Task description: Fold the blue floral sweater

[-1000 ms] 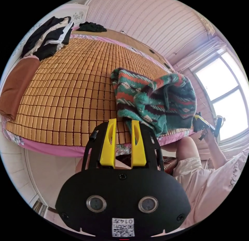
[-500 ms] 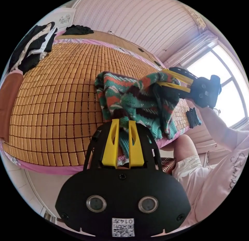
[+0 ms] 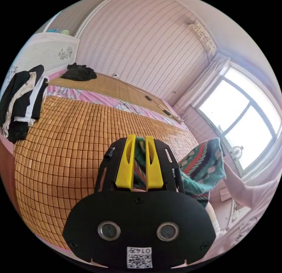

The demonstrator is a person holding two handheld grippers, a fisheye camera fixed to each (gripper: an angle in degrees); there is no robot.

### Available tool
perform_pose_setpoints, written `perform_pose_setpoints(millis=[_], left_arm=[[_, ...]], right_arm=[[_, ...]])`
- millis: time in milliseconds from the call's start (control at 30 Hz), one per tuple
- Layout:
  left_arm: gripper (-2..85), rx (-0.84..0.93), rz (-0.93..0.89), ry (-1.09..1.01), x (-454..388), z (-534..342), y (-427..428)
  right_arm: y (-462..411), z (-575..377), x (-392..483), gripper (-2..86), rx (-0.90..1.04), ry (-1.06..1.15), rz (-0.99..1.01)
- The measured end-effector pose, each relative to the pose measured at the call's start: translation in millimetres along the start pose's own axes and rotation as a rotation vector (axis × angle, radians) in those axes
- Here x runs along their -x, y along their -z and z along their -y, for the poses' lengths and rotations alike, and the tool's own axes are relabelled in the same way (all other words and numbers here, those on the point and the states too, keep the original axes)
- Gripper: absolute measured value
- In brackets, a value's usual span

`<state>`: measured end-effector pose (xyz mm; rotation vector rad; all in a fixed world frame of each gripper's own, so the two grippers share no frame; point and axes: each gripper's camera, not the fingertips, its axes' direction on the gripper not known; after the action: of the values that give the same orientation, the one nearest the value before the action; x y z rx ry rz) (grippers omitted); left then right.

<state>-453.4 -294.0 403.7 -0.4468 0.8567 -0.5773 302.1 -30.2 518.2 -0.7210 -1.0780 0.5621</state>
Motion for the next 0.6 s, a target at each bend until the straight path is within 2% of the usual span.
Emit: perform_pose_setpoints(millis=[33, 100, 133, 233, 300, 367, 467, 600], left_arm=[[8.4, 0.015, -0.044, 0.054, 5.1, 4.2, -13.2], [8.0, 0.003, -0.079, -0.006, -5.8, 0.1, -19.8], [8.1, 0.025, -0.039, -0.087, -19.2, -7.4, -22.4], [10.6, 0.129, 0.026, -0.238, -47.1, -41.8, -32.7], [11.6, 0.146, 0.013, -0.254, -60.0, -71.4, -36.3], [12.9, 0.202, -0.028, -0.256, -76.2, -104.6, -48.3], [16.0, 0.320, -0.015, -0.235, -103.6, -162.9, -90.8], [15.2, 0.545, 0.108, -0.253, -117.6, -217.6, -166.0]], right_arm=[[6.5, -5.7, -16.5, 7.7, -0.088, -0.082, -0.007], [16.0, -17.8, -14.0, 7.3, -0.155, -0.019, -0.063], [19.1, -26.8, -3.3, 7.0, -0.150, 0.090, -0.108], [15.9, -57.6, 32.5, 7.7, -0.121, 0.341, -0.253], [-0.9, -79.1, 61.7, 8.6, -0.075, 0.512, -0.311], [-40.5, -109.9, 105.1, 9.6, 0.015, 0.773, -0.381], [-94.9, -137.0, 149.7, 12.0, 0.049, 1.006, -0.464], [-153.0, -136.4, 178.7, 15.6, 0.126, 1.069, -0.584]])
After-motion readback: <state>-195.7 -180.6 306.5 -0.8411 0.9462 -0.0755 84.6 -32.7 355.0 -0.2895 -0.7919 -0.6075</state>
